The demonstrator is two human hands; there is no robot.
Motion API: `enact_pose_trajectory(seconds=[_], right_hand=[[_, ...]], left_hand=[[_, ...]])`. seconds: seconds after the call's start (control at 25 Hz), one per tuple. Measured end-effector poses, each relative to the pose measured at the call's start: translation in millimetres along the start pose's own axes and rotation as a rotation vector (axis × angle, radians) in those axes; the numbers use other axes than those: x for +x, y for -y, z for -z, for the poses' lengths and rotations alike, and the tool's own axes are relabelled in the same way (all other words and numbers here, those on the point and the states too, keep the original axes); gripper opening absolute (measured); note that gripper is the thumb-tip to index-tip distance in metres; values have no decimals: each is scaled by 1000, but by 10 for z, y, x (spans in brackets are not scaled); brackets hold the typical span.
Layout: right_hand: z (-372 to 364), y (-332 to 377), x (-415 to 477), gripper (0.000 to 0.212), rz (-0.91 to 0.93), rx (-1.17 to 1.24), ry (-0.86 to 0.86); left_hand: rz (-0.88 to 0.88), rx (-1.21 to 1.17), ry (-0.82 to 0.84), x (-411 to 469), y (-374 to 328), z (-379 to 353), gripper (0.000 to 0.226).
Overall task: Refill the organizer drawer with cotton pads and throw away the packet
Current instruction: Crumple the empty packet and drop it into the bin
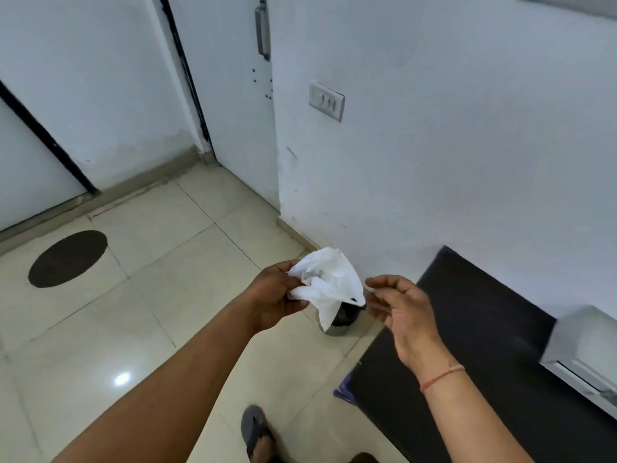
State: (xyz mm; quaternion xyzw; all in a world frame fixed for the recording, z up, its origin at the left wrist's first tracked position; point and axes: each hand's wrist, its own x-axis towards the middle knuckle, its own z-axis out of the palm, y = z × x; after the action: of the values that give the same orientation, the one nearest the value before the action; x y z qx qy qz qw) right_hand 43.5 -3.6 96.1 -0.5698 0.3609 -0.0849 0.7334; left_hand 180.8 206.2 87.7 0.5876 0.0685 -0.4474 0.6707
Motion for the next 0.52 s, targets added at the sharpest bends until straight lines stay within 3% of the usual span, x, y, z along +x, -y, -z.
enact_pose_trajectory(seconds=[0.12, 0.16, 0.24, 0.36, 0.52], right_hand=[[-412, 56, 207, 29, -63, -17, 122], [-879, 80, 509, 36, -112, 81, 152], [-1069, 185, 405, 42, -78, 84, 235], [-1128, 241, 594, 45, -63, 131, 83], [-1056, 367, 1213, 29, -149, 401, -47]], left_hand=[[-6, -182, 71, 292, -283, 259, 48], [23, -140, 126, 607, -656, 559, 49], [0, -9, 65, 605, -687, 484, 45], [-99, 309, -12, 723, -685, 345, 39], [-228, 684, 59, 1421, -979, 71, 24]])
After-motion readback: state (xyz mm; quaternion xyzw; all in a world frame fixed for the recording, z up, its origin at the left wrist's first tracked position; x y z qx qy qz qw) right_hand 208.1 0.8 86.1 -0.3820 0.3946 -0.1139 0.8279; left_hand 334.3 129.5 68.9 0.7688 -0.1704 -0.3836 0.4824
